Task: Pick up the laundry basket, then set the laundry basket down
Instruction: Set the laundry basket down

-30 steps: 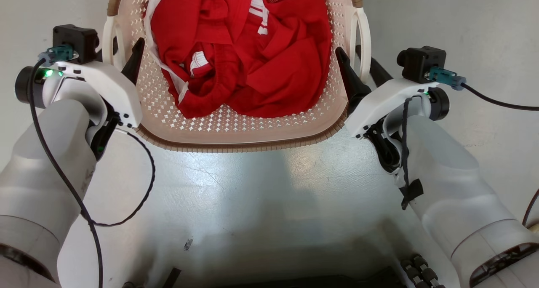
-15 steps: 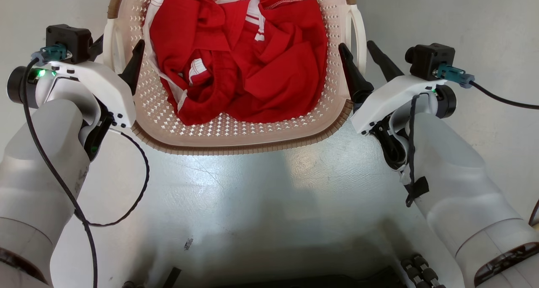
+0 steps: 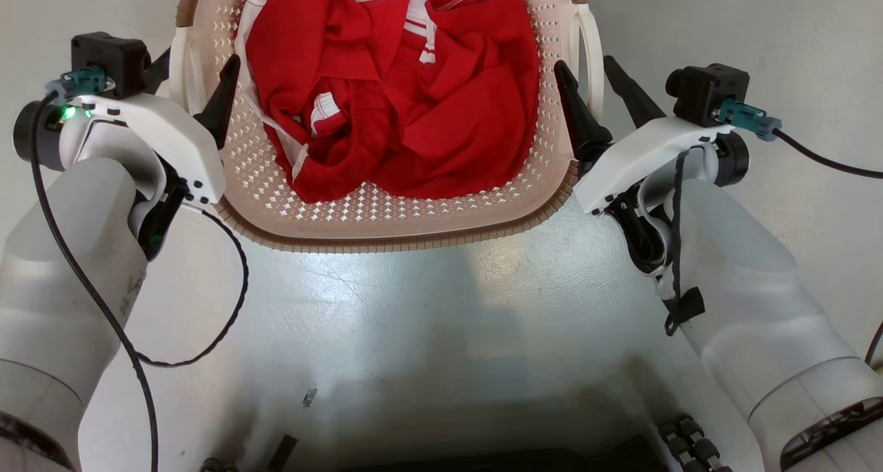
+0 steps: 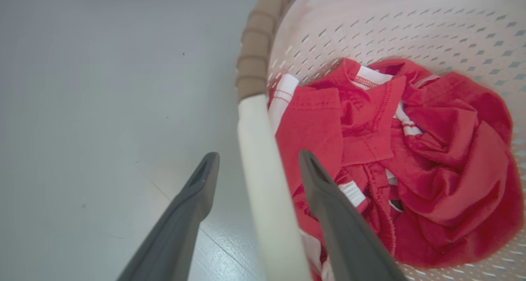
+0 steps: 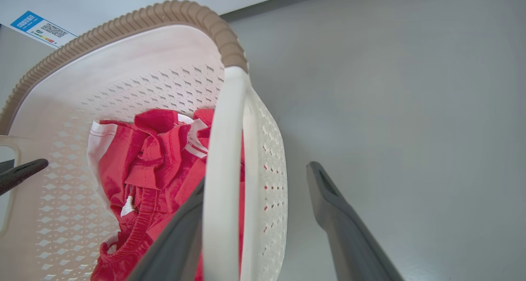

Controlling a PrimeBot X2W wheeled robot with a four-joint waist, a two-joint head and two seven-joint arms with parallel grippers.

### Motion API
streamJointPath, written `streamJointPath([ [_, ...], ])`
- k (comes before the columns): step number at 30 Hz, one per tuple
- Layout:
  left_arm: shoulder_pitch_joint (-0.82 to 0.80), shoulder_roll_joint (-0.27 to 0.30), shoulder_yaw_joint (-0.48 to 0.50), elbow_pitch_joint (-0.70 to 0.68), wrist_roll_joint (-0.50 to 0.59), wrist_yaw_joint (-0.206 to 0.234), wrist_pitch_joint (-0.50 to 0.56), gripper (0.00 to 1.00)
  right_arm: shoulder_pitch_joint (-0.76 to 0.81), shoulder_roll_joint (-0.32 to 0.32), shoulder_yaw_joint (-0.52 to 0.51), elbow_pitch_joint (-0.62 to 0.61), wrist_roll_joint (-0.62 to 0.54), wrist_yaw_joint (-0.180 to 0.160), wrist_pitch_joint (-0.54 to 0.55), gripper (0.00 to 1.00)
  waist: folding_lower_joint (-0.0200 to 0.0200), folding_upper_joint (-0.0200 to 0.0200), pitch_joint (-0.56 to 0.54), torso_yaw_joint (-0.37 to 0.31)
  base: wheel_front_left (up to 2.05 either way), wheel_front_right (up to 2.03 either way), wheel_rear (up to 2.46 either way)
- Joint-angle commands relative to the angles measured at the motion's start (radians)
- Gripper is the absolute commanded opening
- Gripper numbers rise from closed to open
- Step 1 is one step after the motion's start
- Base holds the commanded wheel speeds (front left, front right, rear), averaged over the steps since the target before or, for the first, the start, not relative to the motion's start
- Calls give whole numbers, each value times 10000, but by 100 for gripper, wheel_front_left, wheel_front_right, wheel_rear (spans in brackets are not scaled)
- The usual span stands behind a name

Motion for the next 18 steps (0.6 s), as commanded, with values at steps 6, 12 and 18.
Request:
streamJointPath([
  [6,414,429,277,-292,-23,18,-33,100,648,174,233,-437,170,-15,-109,100,-1,0,5,5,0,0,0],
  [12,482,445,453,-422,-25,18,-33,100,645,174,114,-603,6,-15,-109,100,-1,0,-107,-18,0,0,0],
  [18,676,376,649,-532,-15,18,-33,100,772,174,-138,-770,-252,-15,-109,100,-1,0,-417,-30,0,0,0],
])
